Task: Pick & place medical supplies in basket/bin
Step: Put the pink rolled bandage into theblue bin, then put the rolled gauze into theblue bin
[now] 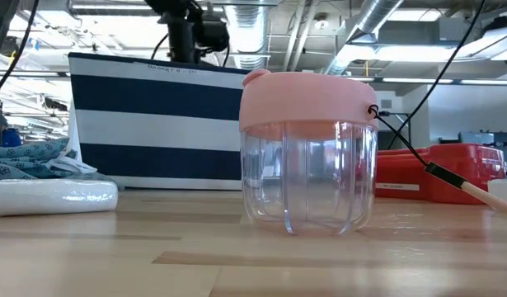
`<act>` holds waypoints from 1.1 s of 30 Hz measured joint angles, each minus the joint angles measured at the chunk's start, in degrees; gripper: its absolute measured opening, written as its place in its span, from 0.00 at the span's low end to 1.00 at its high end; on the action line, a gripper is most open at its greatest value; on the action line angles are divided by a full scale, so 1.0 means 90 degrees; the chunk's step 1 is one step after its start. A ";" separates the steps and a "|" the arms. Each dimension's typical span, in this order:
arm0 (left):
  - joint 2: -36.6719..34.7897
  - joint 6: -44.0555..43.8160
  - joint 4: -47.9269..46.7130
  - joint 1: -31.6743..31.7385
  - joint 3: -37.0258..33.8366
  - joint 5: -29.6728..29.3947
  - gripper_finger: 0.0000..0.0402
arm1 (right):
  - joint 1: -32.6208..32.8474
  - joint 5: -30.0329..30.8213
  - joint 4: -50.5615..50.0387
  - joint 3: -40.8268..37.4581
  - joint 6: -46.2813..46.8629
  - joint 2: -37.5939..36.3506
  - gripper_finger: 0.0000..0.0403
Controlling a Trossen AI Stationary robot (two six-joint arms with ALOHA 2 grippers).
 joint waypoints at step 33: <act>-0.0691 -0.2897 -0.2790 -0.5803 0.1630 -0.1183 0.56 | -0.0510 -0.0024 0.0002 0.0000 -0.0786 0.0000 0.32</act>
